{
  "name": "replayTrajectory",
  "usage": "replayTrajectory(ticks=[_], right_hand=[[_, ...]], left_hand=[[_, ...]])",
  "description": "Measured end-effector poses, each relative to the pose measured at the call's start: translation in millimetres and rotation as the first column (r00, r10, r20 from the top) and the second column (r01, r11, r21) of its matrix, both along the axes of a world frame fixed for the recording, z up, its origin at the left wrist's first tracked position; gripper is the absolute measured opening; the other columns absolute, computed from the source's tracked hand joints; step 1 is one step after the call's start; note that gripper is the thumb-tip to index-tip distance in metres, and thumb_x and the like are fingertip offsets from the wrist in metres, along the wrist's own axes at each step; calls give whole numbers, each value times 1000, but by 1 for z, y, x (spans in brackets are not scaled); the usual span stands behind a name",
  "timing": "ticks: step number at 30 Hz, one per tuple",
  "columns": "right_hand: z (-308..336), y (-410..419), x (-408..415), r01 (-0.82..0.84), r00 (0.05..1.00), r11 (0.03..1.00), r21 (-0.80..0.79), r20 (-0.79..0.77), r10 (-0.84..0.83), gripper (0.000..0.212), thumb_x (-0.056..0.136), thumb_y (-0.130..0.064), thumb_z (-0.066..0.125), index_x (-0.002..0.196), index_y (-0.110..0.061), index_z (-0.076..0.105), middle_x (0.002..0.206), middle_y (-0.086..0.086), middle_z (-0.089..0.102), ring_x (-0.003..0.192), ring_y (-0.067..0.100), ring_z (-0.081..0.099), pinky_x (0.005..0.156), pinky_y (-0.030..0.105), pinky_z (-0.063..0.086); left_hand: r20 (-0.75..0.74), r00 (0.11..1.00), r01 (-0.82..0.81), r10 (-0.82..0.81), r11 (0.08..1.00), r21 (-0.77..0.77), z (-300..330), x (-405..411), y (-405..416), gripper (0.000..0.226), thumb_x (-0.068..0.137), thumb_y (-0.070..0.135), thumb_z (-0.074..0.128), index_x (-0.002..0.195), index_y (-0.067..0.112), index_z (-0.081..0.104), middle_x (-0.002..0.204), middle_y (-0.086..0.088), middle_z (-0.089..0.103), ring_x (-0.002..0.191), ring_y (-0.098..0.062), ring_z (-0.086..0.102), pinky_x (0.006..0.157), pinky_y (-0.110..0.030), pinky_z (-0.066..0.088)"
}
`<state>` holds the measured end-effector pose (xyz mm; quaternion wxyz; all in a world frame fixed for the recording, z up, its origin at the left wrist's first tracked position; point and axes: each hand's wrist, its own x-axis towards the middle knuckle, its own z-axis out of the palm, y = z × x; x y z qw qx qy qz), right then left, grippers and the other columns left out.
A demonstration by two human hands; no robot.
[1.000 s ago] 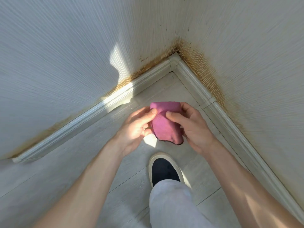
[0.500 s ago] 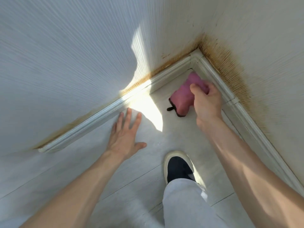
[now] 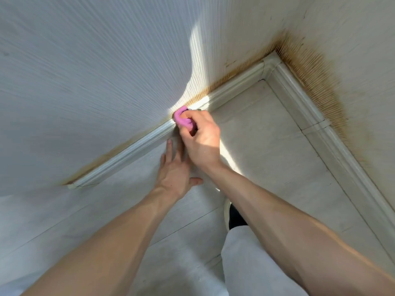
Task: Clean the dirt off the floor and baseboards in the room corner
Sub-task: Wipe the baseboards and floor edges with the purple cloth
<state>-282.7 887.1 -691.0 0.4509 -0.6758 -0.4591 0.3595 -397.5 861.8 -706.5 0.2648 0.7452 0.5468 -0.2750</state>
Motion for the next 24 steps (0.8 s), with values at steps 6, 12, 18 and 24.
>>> replayTrajectory(ticks=[6,12,18,24], right_hand=[[6,34,74,418,907,904,-92,-14,-421,13,85,-12,70,98,-12,74,76,-12,66,72,-3,62,78,31,55],[4,18,31,73,997,997,30,13,-73,8,79,-8,69,83,-15,67,70,-6,61,66,11,55,68,26,49],[-8,36,79,477,866,853,-212,-50,-497,9,82,-18,75,90,-21,72,75,-15,67,77,6,66,79,27,55],[-4,11,18,161,947,960,-227,-238,-215,9,81,-12,78,79,-14,70,68,-2,66,64,10,58,67,27,50]], left_hand=[[-11,1000,27,-27,999,17,1,-2,-3,114,91,61,65,159,34,-22,163,-6,-39,152,-36,-30,128,-53,4],[10,1000,9,-9,1000,7,2,-1,-1,111,91,58,67,162,33,-14,164,-6,-38,152,-36,-30,128,-54,4],[14,1000,-4,4,1000,12,2,-1,-4,114,91,57,67,160,35,-21,163,-4,-39,151,-35,-31,128,-53,1],[51,999,-10,10,1000,4,-1,-4,-2,101,89,58,69,164,29,7,165,-5,-35,151,-35,-32,127,-56,3]])
